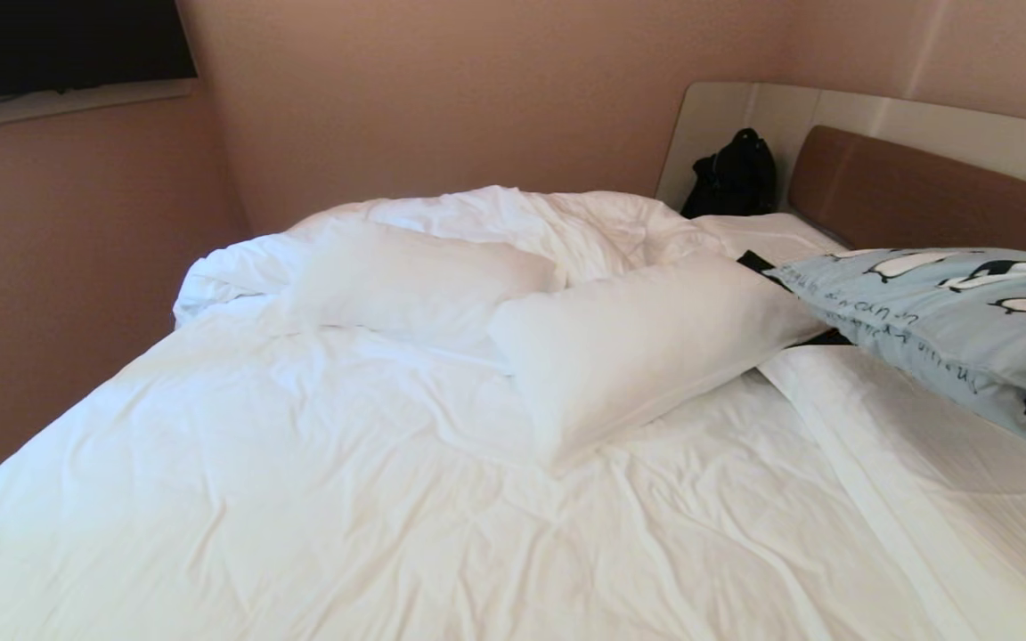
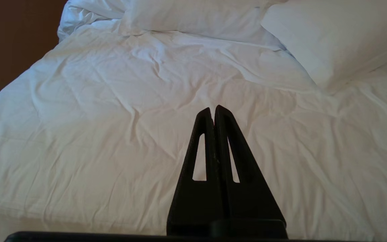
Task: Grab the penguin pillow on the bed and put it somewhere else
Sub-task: Move to the head of the bed, then place the pillow at the bedside
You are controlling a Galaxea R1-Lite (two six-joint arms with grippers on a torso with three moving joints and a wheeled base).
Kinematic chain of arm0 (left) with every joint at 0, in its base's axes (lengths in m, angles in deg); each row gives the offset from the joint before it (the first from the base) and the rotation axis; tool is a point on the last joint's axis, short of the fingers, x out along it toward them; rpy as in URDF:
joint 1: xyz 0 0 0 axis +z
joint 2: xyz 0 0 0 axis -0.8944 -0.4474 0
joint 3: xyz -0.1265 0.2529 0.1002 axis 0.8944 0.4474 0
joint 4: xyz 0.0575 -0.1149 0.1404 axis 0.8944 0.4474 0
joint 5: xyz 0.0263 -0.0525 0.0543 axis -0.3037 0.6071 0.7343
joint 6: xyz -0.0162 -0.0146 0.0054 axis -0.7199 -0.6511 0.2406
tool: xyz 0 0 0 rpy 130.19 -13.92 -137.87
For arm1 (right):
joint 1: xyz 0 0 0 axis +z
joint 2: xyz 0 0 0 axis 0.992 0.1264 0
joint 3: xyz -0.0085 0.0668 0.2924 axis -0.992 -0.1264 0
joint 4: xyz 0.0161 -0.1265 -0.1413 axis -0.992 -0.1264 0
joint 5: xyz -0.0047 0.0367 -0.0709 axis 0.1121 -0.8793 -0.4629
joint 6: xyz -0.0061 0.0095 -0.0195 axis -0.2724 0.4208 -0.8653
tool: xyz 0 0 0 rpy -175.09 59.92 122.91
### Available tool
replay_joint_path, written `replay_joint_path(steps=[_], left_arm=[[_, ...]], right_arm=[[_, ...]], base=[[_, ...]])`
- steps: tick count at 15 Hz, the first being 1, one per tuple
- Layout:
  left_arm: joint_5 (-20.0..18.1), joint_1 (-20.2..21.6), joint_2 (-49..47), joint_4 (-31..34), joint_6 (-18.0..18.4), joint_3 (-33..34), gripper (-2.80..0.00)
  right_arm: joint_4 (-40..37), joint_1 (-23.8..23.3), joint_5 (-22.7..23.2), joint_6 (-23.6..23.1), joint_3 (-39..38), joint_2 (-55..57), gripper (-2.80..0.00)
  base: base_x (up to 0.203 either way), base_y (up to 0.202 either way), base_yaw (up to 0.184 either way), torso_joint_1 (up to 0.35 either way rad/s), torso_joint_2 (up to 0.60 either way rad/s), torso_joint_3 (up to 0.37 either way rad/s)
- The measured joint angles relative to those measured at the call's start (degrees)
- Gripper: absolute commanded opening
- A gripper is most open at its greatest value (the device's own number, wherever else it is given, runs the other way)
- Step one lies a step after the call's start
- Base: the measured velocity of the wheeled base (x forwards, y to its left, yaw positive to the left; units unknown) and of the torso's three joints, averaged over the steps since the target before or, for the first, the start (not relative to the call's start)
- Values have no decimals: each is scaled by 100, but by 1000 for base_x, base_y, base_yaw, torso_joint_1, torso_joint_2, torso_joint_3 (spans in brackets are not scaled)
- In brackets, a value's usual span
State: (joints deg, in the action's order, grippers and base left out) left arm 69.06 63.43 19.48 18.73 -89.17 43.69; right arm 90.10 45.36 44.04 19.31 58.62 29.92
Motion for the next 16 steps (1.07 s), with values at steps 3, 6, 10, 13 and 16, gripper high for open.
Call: replay_joint_path(steps=[3, 6, 10, 13, 16], left_arm=[[0, 0, 0, 0, 0, 0, -280], [-1, 0, 0, 2, -1, 0, -280], [2, 0, 0, 0, -2, 0, -280], [2, 0, 0, 2, -5, 0, -280], [1, 0, 0, 2, -2, 0, -280]], right_arm=[[-4, -188, 160, -234, 64, 230, -280], [7, -575, 458, -391, 266, 436, -280], [-3, -954, 836, -438, 647, 832, -280], [13, -1080, 911, -621, 787, 1220, -280], [-18, -1210, 914, -963, 797, 1524, -280]], base=[[0, 0, 0, 0, 0, 0], [0, 0, 0, 0, 0, 0], [0, 0, 0, 0, 0, 0], [0, 0, 0, 0, 0, 0], [0, 0, 0, 0, 0, 0]])
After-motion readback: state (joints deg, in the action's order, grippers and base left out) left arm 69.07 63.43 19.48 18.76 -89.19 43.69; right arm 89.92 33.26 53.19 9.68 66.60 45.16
